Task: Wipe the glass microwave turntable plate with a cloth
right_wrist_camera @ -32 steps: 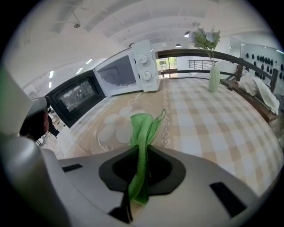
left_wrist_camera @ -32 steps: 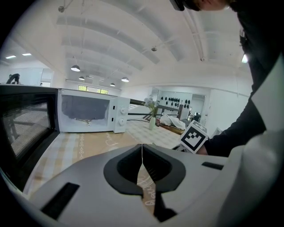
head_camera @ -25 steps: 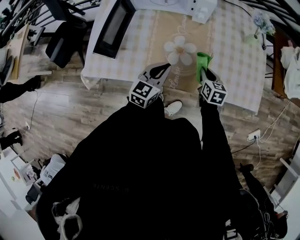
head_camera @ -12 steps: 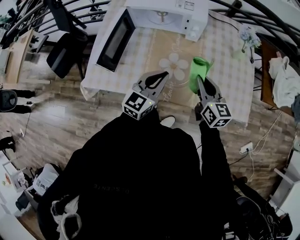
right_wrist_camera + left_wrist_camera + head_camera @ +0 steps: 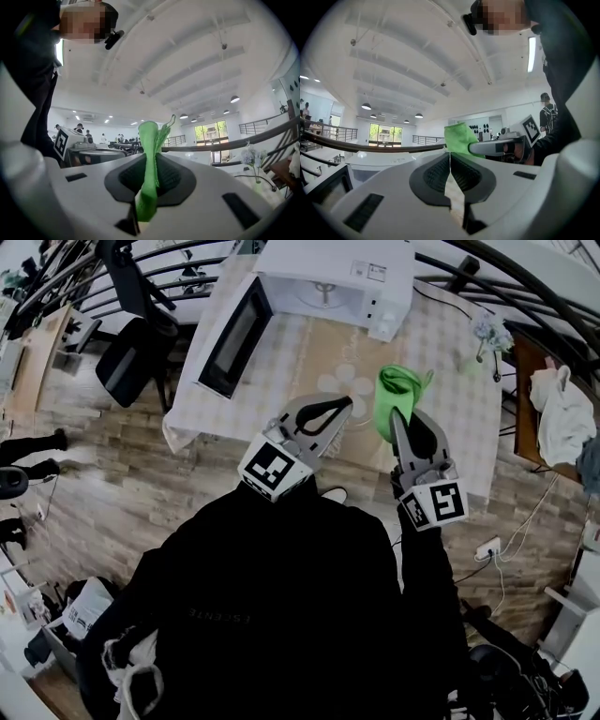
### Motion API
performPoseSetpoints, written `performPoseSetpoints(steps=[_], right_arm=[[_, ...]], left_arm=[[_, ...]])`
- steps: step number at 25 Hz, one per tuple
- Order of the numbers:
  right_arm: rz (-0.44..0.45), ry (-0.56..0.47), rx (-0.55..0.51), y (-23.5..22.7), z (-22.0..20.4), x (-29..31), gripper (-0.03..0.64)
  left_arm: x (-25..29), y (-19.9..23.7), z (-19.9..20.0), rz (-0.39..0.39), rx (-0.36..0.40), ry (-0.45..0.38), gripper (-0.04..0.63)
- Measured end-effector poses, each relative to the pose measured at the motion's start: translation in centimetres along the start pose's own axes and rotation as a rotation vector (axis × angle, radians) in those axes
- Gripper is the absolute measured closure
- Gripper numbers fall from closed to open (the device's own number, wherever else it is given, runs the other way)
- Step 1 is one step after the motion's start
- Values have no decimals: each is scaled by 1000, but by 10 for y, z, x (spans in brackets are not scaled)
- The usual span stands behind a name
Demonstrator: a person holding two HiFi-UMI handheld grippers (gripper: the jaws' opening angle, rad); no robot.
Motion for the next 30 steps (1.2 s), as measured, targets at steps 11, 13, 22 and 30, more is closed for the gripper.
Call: performPoseSetpoints(steps=[11, 13, 22, 30], right_arm=[[37, -50, -45, 13, 13, -10, 565], [43, -54, -58, 15, 13, -13, 565], [49, -43, -38, 18, 13, -17, 565], [51, -43, -16, 16, 9, -17, 565]], left_arm=[[-7, -3, 17, -29, -2, -9, 574], [-9, -6, 14, -38, -6, -8, 574], [-8, -11, 8, -74, -22, 12, 574], [-5, -8, 5, -74, -20, 14, 574]])
Point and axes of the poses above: the fingertips, and each gripper's own axes: x forward along the fingers, y to its left, z out of its top, the point moved 10 cm from there along -x, backward along the fingers, and after that the axes turned 5 degrees about -z, right-handed, at the moved point
